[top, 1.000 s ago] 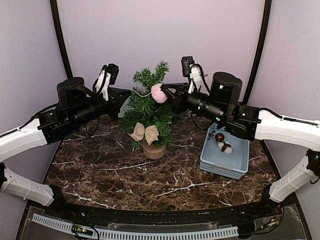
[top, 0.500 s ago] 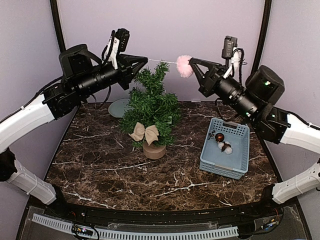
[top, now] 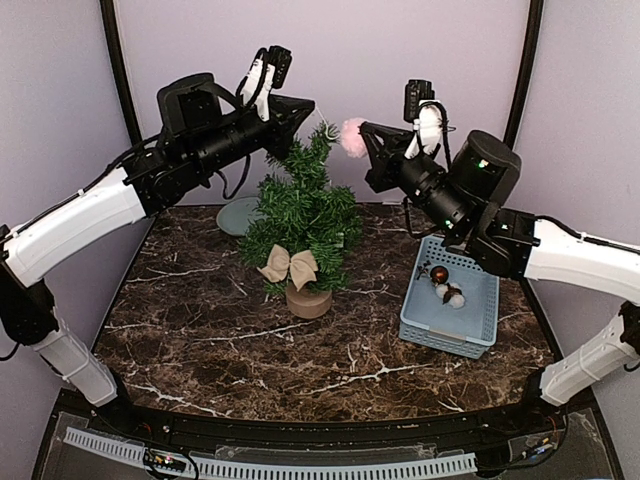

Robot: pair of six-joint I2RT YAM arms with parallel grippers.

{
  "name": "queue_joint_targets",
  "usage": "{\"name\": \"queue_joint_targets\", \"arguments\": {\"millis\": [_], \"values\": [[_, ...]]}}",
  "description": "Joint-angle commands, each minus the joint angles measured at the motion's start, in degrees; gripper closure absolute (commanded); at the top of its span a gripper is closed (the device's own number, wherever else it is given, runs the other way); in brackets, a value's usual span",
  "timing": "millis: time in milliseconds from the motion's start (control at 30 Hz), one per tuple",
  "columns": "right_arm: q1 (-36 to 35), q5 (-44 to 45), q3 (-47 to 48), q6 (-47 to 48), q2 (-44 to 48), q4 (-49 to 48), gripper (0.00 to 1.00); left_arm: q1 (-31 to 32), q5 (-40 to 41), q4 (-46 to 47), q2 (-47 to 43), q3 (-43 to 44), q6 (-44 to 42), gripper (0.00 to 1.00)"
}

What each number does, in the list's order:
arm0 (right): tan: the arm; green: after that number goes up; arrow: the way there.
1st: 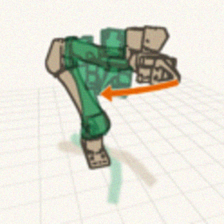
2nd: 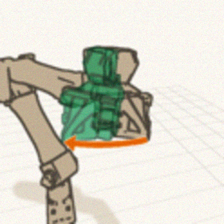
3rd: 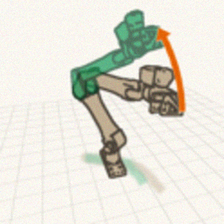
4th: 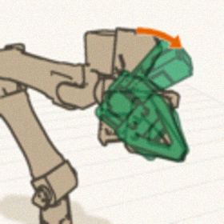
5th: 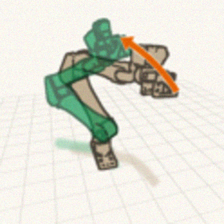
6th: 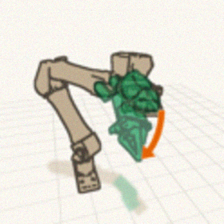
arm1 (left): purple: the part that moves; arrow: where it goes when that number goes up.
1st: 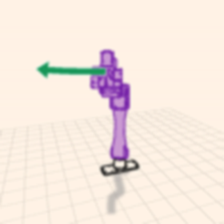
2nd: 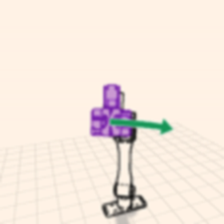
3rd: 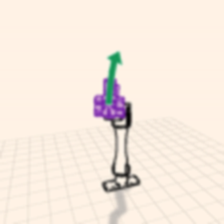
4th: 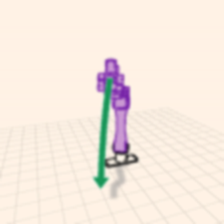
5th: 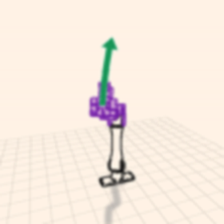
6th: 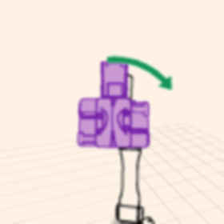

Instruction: Decorate the small christmas tree

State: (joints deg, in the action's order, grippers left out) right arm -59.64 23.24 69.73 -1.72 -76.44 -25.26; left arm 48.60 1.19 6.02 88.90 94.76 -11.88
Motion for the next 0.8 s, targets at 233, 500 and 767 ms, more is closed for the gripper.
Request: {"name": "queue_joint_targets", "arguments": {"millis": [233, 500, 767], "values": [[-0.3, -0.7, -1.3, 3.6, 3.1, -9.5, 1.00, 0.0, 0.9, 2.1, -3.3, 1.5, -1.9, 1.00], [0.3, 3.1, 0.4, 5.5, 0.4, -10.4, 1.00, -0.1, 4.7, 1.4, -1.4, 3.4, -2.5, 1.00], [0.5, 5.2, 2.4, 5.6, -3.3, -8.9, 1.00, 0.0, 6.0, -2.2, -3.5, 0.0, -1.5, 1.00]]}}
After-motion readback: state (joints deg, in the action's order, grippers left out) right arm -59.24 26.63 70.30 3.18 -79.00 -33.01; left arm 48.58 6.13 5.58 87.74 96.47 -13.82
